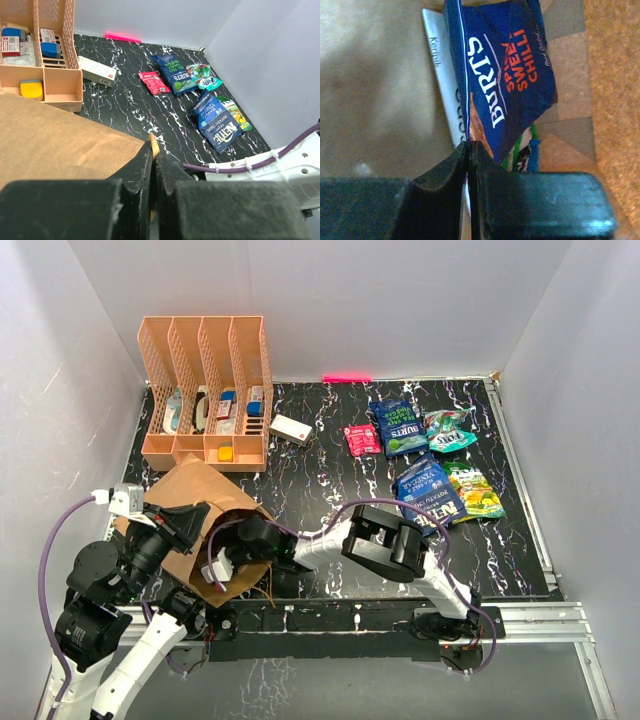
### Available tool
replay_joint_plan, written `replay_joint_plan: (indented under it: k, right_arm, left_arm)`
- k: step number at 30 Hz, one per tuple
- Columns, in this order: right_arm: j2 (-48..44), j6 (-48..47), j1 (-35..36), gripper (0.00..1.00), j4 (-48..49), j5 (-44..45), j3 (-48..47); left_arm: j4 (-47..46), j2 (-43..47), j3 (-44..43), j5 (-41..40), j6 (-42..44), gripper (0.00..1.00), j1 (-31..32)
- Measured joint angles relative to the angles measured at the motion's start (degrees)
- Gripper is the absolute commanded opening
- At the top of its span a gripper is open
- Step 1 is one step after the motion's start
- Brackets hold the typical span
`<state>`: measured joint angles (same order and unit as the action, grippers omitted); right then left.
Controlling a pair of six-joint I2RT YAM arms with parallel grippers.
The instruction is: Take the snacks out of the paper bag
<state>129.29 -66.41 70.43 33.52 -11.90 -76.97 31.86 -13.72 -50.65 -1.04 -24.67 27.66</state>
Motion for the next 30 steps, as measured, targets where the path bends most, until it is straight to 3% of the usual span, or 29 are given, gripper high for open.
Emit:
replay_joint_plan:
  k: [15, 22, 30]
  right_arm:
    - [-26.5, 11.4, 0.2, 0.08, -3.4, -3.1, 23.9]
    - [-29.2, 16.8, 2.3, 0.09, -3.7, -3.2, 32.2]
    - [-24.5, 19.0, 3.0, 0.38, -0.2, -1.6, 30.3]
  left_arm:
    - [-0.1, -0.8, 0.0, -1.9, 0.3, 0.00, 0.0]
    - [-0.1, -1.6, 0.0, -1.9, 0.4, 0.00, 0.0]
    - [-0.5, -2.2, 0.0, -1.5, 0.2, 0.00, 0.0]
